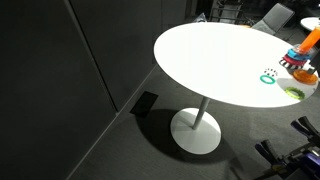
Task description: Lift the orange donut plush toy and put it on the orange handle
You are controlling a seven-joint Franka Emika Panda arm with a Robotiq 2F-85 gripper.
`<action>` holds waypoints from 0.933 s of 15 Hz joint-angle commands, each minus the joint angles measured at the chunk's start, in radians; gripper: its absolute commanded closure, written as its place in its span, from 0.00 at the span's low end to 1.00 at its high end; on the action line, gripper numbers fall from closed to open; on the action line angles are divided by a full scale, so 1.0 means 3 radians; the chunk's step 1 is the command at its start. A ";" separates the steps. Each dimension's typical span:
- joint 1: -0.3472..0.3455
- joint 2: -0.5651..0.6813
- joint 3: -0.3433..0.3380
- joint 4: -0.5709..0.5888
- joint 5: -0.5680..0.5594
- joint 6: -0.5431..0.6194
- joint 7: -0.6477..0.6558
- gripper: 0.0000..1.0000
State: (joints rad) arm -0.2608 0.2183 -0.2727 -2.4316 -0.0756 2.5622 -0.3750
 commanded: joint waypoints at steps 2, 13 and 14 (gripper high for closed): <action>-0.0178 0.0197 0.0128 0.0099 0.0153 0.0198 -0.0148 0.00; -0.0548 0.0448 0.0450 0.0257 0.0549 0.0377 -0.0612 0.00; -0.0570 0.0471 0.0467 0.0274 0.0557 0.0374 -0.0634 0.00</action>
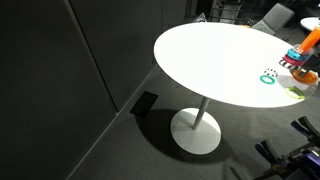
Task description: Lift the orange donut plush toy and put it on the orange handle
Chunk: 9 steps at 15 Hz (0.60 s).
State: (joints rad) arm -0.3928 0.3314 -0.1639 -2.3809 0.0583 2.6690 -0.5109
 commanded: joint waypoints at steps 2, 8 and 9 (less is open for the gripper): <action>-0.0174 0.0141 0.0142 0.0130 0.0130 0.0015 -0.0220 0.00; -0.0222 0.0255 0.0213 0.0166 0.0107 0.0031 -0.0241 0.04; -0.0221 0.0267 0.0217 0.0167 0.0099 0.0036 -0.0240 0.19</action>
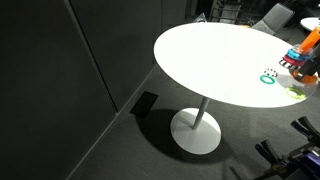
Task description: Lift the orange donut plush toy and put it on the orange handle
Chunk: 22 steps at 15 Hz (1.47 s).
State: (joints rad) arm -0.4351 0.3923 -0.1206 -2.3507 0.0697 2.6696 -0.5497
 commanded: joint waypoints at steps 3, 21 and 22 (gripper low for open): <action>-0.0053 0.0078 0.0065 0.0061 0.0019 0.0030 -0.0069 0.39; 0.0386 -0.1091 -0.0348 0.0087 -0.0526 -0.0779 0.0512 0.93; 0.0401 -0.1147 -0.0358 0.0105 -0.0532 -0.0821 0.0525 0.93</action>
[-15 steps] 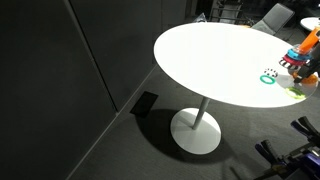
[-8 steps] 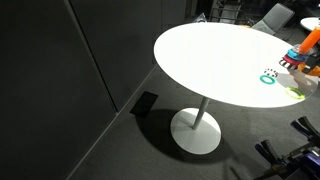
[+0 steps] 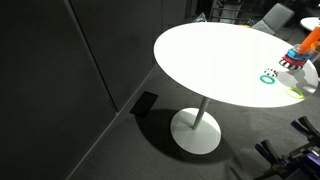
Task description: Lift the orange donut plush toy and put it on the orange handle
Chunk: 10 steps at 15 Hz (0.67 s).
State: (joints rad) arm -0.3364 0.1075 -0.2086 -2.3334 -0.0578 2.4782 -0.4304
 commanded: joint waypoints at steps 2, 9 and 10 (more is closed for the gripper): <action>0.0095 -0.0303 -0.0083 0.0065 -0.0113 -0.0219 0.0156 0.93; 0.0104 -0.0275 -0.0140 0.0400 -0.0109 -0.0385 0.0326 0.93; 0.0099 -0.0233 -0.0151 0.0458 -0.0099 -0.0406 0.0344 0.94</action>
State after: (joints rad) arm -0.3174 0.0046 -0.2338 -2.2646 -0.0652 2.4012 -0.3732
